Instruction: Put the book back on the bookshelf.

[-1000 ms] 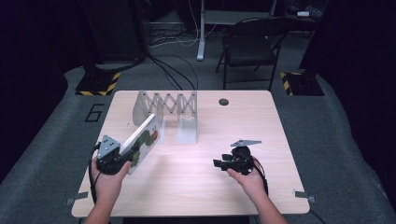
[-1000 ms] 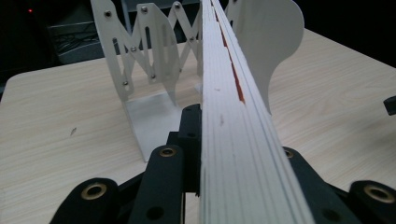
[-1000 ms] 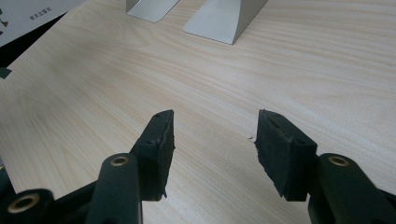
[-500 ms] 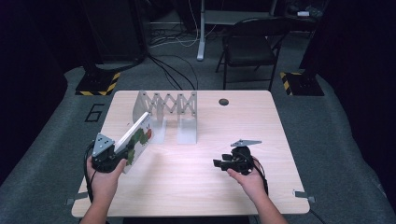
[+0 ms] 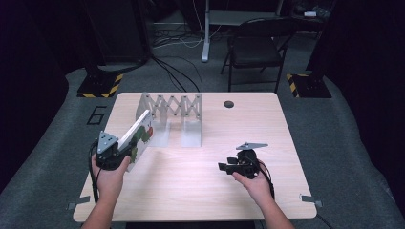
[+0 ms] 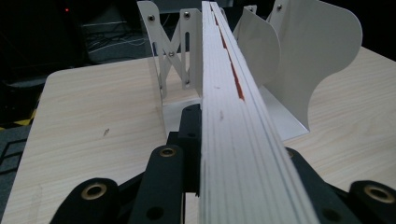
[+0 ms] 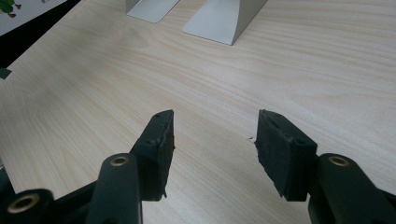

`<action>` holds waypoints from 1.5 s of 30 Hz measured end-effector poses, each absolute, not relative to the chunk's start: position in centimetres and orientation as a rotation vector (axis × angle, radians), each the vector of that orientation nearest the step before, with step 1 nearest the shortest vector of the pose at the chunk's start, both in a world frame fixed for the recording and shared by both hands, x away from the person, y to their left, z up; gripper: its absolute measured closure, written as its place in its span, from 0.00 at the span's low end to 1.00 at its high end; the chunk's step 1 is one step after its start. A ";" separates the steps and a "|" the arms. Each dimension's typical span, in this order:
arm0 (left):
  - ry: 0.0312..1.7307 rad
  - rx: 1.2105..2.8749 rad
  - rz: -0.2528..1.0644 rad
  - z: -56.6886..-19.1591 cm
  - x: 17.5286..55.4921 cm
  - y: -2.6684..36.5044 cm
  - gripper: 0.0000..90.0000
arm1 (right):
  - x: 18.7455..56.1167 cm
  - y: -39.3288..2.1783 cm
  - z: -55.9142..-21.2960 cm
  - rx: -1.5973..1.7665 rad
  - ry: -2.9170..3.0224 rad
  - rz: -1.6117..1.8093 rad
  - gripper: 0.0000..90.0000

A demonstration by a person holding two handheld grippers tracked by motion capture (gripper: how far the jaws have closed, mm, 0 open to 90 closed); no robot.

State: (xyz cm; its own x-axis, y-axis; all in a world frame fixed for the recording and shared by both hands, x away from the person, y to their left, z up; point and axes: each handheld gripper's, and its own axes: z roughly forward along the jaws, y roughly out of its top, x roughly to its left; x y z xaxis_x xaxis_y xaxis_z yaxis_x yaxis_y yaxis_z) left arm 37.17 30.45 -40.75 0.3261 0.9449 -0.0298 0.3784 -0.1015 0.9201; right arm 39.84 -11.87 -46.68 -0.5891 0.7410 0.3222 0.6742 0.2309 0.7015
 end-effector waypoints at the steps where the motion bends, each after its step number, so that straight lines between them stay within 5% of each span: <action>1: 1.213 1.664 0.767 -40.7 37.3 30.4 0.84 | 39.8 -11.9 -46.7 1.384 2.402 1.303 0.52; 45: 1.309 1.599 0.861 -42.4 43.4 27.6 0.84 | 39.8 -12.1 -46.7 1.379 2.405 1.316 0.52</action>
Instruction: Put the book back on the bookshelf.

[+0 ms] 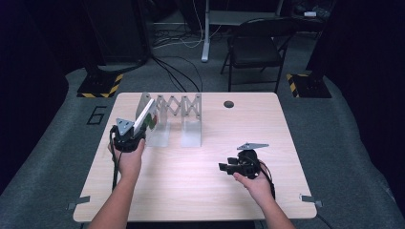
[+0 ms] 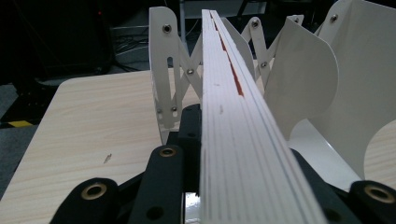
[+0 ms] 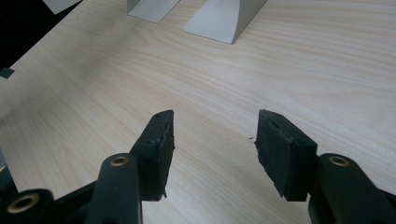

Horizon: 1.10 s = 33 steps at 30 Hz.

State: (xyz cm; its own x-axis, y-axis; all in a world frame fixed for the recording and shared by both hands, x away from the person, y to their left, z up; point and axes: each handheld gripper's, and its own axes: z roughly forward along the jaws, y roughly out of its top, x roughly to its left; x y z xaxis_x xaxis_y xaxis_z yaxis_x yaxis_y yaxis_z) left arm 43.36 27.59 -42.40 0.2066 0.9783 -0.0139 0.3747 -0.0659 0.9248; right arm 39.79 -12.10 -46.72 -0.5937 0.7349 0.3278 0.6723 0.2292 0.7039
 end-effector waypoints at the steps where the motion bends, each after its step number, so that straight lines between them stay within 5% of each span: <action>1: 1.314 1.609 0.861 -42.4 43.4 27.6 0.84 | 39.8 -12.1 -46.7 1.379 2.404 1.317 0.52; 33: 1.381 1.623 0.849 -44.9 45.1 27.2 0.84 | 39.0 -13.1 -46.7 1.419 2.372 1.314 0.52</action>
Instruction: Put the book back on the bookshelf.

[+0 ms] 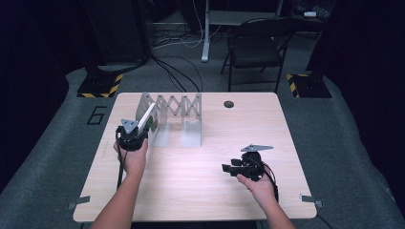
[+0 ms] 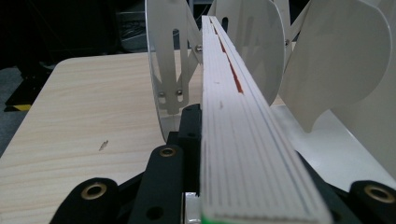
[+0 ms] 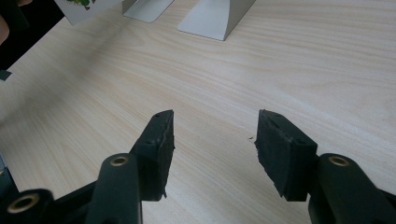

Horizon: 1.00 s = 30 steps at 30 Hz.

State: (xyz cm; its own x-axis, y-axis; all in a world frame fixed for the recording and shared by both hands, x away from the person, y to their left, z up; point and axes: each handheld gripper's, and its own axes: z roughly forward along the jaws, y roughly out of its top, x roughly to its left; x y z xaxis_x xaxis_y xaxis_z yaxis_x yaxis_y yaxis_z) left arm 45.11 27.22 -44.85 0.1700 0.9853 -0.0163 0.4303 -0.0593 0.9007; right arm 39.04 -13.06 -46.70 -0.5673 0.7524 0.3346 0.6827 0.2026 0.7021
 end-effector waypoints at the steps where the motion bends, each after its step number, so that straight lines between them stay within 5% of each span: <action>1: 1.382 1.621 0.850 -45.0 45.2 27.2 0.84 | 39.0 -13.1 -46.7 1.419 2.373 1.313 0.52; 30: 1.471 1.656 0.863 -46.4 46.2 26.0 0.81 | 39.0 -13.3 -46.7 1.402 2.375 1.311 0.52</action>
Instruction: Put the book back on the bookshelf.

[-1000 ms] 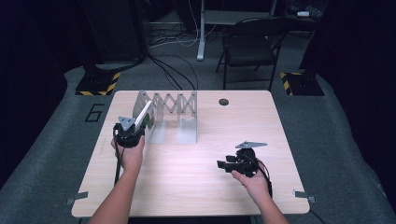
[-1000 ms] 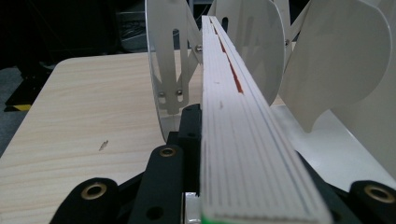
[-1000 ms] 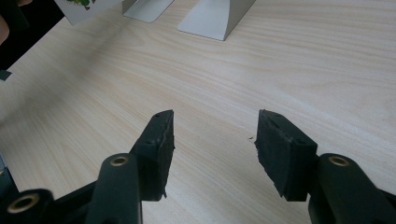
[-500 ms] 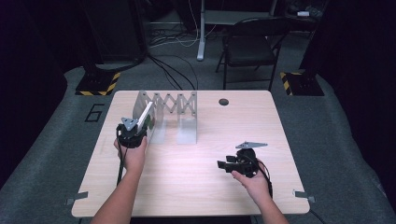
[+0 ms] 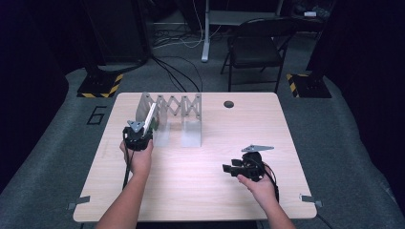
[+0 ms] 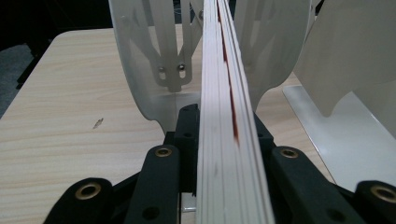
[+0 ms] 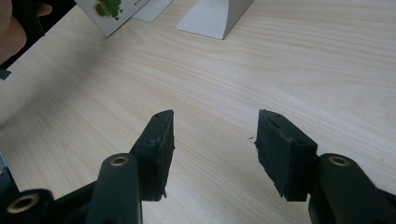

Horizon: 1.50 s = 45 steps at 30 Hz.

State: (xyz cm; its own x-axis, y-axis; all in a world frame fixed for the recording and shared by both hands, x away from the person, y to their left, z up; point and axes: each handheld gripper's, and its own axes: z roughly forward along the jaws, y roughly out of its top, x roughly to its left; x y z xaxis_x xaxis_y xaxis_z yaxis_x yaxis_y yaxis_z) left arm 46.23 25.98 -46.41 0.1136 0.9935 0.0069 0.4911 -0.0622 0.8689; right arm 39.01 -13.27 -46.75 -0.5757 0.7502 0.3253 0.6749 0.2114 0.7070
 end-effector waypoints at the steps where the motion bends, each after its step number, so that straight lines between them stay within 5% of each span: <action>1: 1.468 1.656 0.863 -46.4 46.2 26.0 0.80 | 39.0 -13.3 -46.7 1.402 2.375 1.312 0.52; 18: 1.480 1.663 0.884 -46.1 45.6 26.2 0.64 | 39.0 -13.2 -46.8 1.400 2.380 1.310 0.52; 45: 1.458 1.660 0.876 -45.7 43.0 26.5 0.55 | 39.0 -12.9 -46.8 1.397 2.386 1.299 0.52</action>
State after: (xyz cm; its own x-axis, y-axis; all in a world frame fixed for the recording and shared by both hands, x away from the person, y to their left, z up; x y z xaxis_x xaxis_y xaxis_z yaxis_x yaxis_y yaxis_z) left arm 43.03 26.45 -45.68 0.1185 0.9928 0.0181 0.4821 -0.0735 0.8730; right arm 38.95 -12.88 -46.79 -0.5786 0.7499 0.3207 0.6764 0.2215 0.7024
